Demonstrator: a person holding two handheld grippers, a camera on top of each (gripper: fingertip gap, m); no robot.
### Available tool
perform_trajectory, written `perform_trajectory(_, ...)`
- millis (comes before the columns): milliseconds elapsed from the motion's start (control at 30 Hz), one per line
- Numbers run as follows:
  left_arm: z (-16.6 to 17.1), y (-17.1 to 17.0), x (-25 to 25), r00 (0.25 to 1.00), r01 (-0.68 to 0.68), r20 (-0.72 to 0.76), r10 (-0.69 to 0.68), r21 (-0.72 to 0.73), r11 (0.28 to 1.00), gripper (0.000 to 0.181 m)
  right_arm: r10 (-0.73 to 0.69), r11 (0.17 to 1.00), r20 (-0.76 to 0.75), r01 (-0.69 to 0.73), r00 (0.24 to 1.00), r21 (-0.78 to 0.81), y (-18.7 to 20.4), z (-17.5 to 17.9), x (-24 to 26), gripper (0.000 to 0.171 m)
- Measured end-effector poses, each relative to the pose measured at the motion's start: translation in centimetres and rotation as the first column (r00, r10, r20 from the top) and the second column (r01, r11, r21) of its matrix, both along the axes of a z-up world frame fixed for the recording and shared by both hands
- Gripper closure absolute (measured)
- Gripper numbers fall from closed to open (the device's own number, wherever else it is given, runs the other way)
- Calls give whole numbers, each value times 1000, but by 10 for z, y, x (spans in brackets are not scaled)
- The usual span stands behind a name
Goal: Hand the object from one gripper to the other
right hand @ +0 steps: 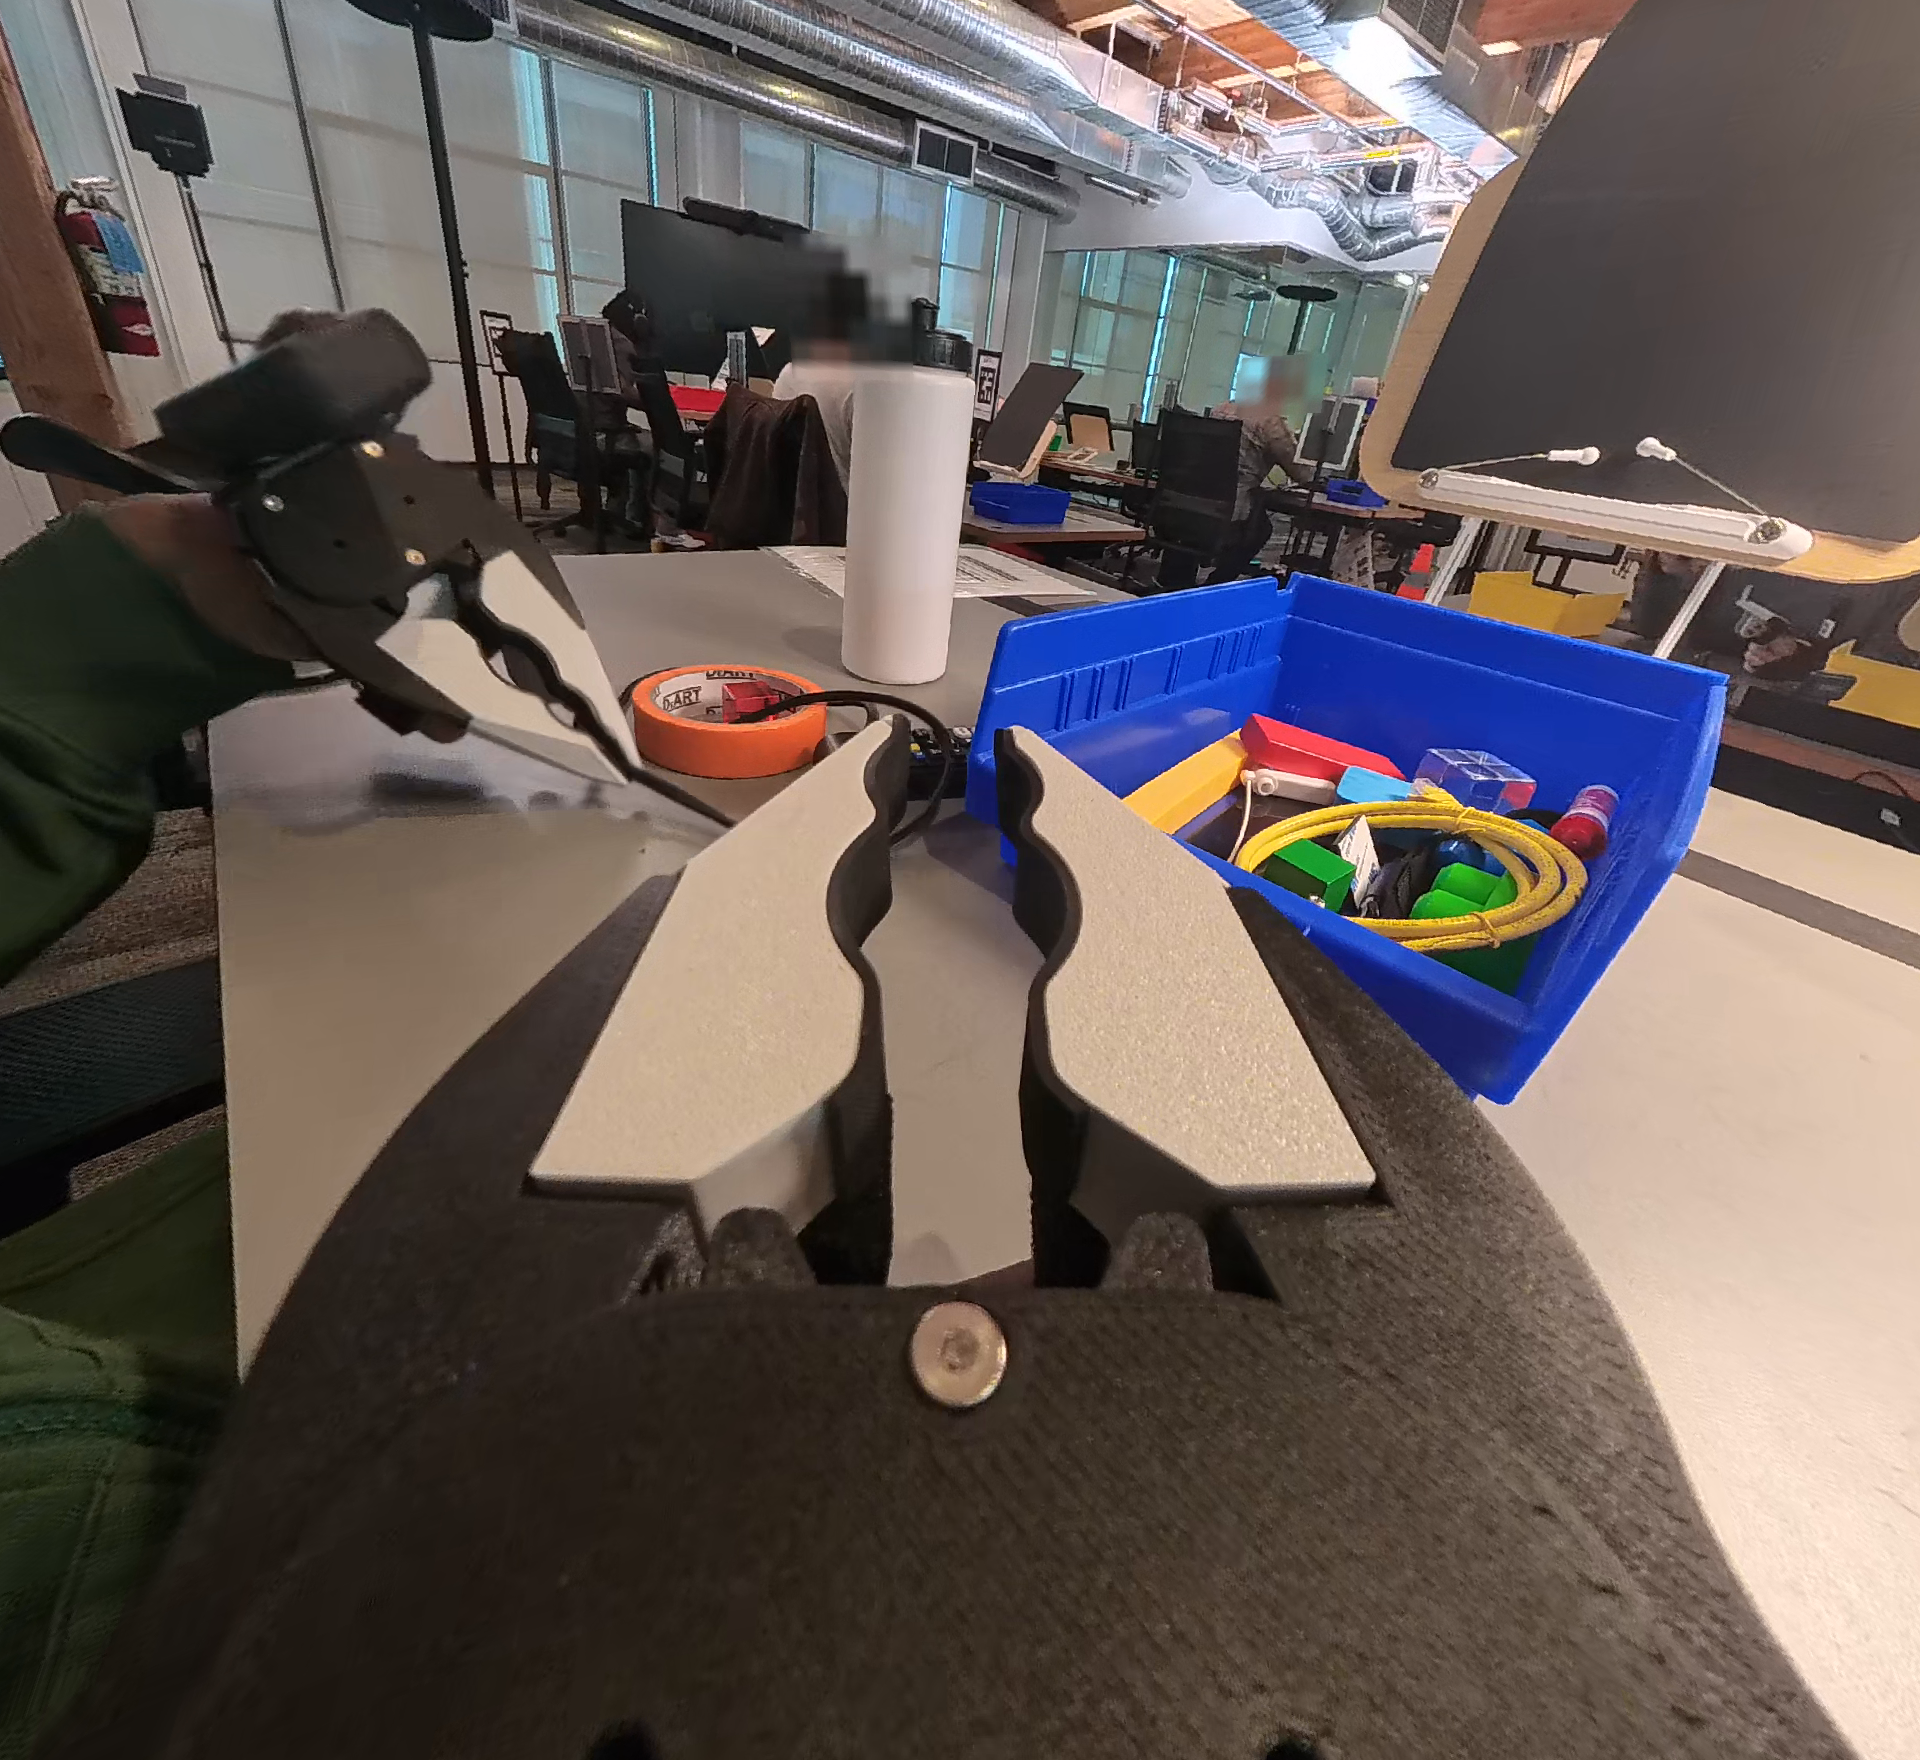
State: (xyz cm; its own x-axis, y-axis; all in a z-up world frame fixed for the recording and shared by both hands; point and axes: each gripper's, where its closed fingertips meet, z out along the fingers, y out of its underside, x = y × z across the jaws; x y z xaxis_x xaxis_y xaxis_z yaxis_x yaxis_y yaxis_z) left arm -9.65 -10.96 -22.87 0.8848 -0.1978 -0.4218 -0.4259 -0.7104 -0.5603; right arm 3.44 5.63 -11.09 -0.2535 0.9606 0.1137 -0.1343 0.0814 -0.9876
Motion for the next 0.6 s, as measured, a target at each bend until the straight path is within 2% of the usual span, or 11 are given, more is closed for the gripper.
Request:
perform_trajectory(33, 6, -1, -3, 1000, -9, -18, 9, 23, 1000, 177, 0, 1000, 0, 0, 1000, 1, 0, 0, 0, 155)
perform_trajectory(167, 23, -15, -22, 994, -80, -69, 86, 87, 993, 177, -1, 1000, -2, 1, 1000, 3, 0, 0, 0, 155)
perform_trajectory(400, 14, -49, -68, 965, -253, -42, 259, 108, 961, 176, -4, 1000, -1, 4, 1000, -5, 1, 0, 0, 155)
perform_trajectory(600, 43, -36, -56, 974, -224, 93, 205, 291, 930, 152, -2, 993, 14, 4, 1000, -114, 11, 3, -1, 155)
